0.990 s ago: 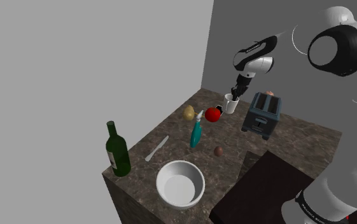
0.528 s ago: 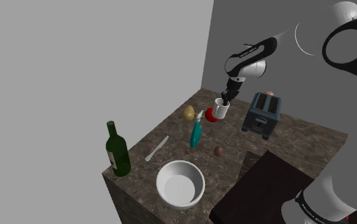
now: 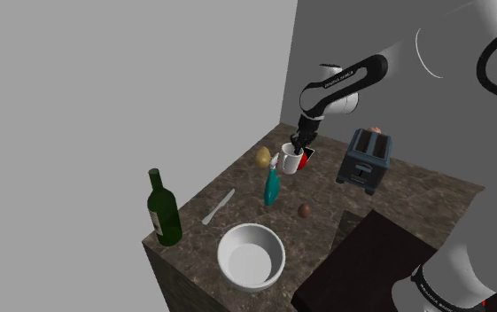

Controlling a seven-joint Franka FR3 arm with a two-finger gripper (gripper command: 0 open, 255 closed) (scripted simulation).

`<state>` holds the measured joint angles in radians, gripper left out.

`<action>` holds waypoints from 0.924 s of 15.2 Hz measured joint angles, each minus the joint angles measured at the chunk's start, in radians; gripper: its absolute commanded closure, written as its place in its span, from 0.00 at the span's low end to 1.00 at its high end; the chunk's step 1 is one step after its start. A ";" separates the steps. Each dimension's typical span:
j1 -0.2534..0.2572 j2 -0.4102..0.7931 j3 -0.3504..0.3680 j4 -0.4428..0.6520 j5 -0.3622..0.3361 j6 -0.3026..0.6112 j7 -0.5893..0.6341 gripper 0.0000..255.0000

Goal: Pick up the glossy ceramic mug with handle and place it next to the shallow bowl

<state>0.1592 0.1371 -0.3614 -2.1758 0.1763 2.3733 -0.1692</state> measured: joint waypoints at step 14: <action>0.200 0.005 0.134 0.014 -0.064 0.021 0.377 1.00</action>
<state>0.3596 0.1420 -0.2279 -2.1621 0.1121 2.3943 0.2080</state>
